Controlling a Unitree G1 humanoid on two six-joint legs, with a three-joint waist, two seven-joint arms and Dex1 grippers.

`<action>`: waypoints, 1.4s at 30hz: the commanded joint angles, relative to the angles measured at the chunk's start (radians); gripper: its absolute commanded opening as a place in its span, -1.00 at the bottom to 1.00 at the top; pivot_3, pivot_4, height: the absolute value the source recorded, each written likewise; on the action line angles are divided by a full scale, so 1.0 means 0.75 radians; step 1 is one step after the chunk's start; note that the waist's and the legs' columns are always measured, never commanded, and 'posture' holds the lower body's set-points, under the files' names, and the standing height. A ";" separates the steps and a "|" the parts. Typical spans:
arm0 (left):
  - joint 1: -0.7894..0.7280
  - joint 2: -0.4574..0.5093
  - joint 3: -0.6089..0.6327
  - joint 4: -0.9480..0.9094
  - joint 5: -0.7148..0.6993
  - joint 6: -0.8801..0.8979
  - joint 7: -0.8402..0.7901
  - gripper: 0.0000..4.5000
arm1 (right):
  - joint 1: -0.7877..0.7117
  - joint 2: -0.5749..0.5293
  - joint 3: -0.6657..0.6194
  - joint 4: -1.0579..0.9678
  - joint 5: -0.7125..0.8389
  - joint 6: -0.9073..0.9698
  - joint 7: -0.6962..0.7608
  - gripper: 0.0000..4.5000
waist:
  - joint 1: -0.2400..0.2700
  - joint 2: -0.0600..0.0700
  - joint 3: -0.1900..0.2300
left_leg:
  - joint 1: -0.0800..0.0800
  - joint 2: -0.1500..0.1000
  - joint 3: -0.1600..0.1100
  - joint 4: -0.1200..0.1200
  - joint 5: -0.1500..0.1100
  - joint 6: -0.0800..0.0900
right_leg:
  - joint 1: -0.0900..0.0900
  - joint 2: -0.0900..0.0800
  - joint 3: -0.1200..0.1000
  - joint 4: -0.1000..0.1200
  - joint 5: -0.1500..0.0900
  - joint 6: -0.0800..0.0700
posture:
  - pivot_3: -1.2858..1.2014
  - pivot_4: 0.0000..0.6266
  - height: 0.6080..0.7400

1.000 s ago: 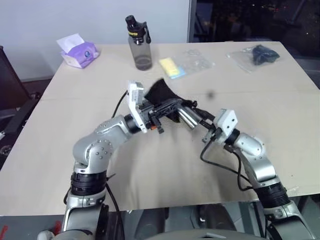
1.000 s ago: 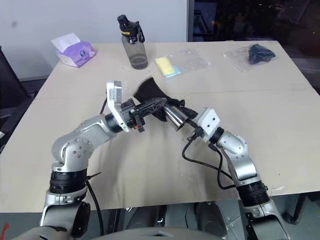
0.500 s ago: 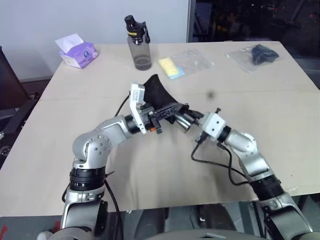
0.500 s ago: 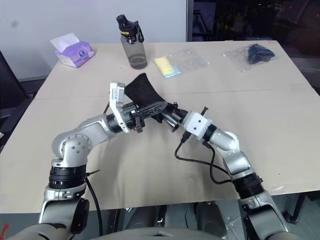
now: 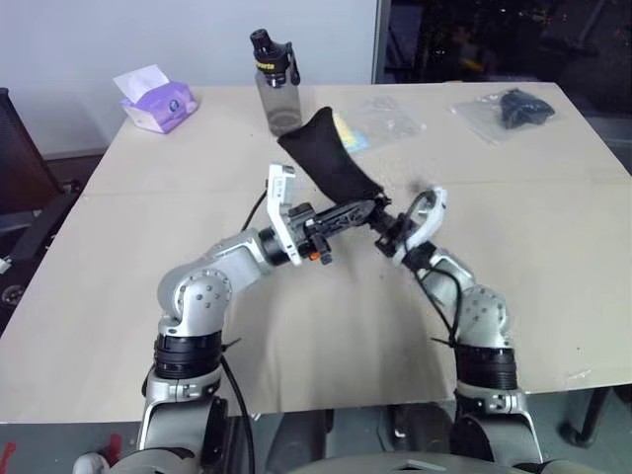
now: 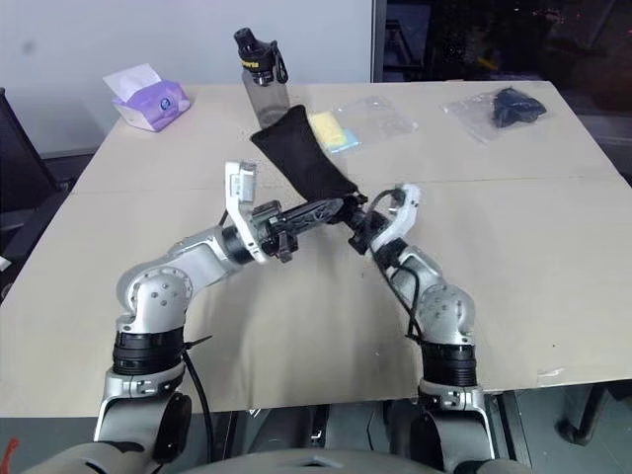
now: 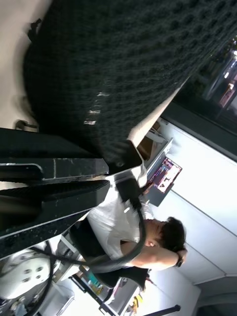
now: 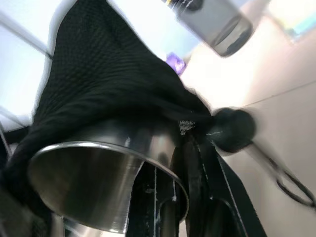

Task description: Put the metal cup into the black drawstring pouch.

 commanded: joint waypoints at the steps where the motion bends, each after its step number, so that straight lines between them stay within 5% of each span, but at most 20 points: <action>1: -0.036 -0.015 0.046 -0.021 -0.053 -0.008 0.033 -0.93 | -0.098 0.094 -0.092 0.004 0.258 0.013 -0.109 -1.00 | -0.004 0.000 0.000 | -0.001 0.000 0.000 0.000 0.000 0.000 | 0.000 0.000 0.000 0.000 0.000 0.000 | 0.03 -0.52 1.00; 3: -0.043 -0.021 0.055 -0.013 -0.068 -0.003 0.047 -0.93 | -0.102 0.057 -0.060 0.010 0.212 -0.011 -0.125 -1.00 | -0.013 0.000 0.000 | -0.001 0.000 0.001 -0.001 0.000 0.000 | -0.001 0.001 0.000 0.000 0.002 0.004 | 0.03 -0.52 1.00; 8: -0.075 -0.059 0.084 0.016 -0.116 0.001 0.095 -0.93 | -0.068 -0.210 0.366 0.000 -0.421 -0.239 0.032 -1.00 | -0.038 0.001 0.000 | -0.001 0.000 0.002 -0.001 0.000 0.000 | -0.003 0.002 0.001 0.000 0.003 0.006 | 0.03 -0.52 1.00; 21: -0.154 0.015 0.116 0.073 0.037 -0.180 0.095 -0.93 | 0.015 -0.215 0.388 0.078 -0.624 -0.376 0.113 -1.00 | -0.034 0.000 0.001 | -0.002 0.000 0.001 -0.001 0.000 0.000 | -0.003 0.002 0.001 0.000 0.003 0.006 | 0.03 -0.52 1.00; 24: -0.204 0.108 0.113 0.152 0.171 -0.270 0.071 -0.58 | 0.027 -0.208 0.391 0.080 -0.643 -0.370 0.130 -1.00 | -0.039 0.000 0.001 | -0.002 0.000 0.002 -0.001 0.000 0.000 | -0.003 0.002 0.001 0.000 0.003 0.006 | 0.03 -0.52 1.00; 31: -0.169 0.399 -0.088 0.242 0.590 -0.503 -0.106 0.85 | 0.022 -0.193 0.383 0.134 -0.694 -0.385 0.157 -1.00 | -0.037 0.000 0.001 | -0.002 0.000 0.002 -0.005 0.000 0.000 | -0.006 0.003 0.002 0.000 0.003 0.006 | 0.03 -0.52 1.00; 36: -0.082 0.479 -0.233 0.131 0.715 -0.533 -0.209 0.85 | 0.054 -0.209 0.332 0.121 -0.705 -0.398 0.150 -1.00 | -0.032 0.000 0.001 | -0.003 0.000 0.004 -0.008 0.000 0.000 | -0.009 0.002 0.004 -0.001 0.003 0.006 | 0.03 -0.52 1.00; 42: -0.096 0.393 -0.370 0.157 0.955 -0.588 -0.070 0.85 | 0.100 -0.254 0.295 0.058 -0.726 -0.415 0.147 -1.00 | -0.023 -0.001 0.002 | -0.004 0.000 0.005 -0.008 0.000 0.000 | -0.009 0.001 0.004 -0.001 0.003 0.006 | 0.03 -0.52 1.00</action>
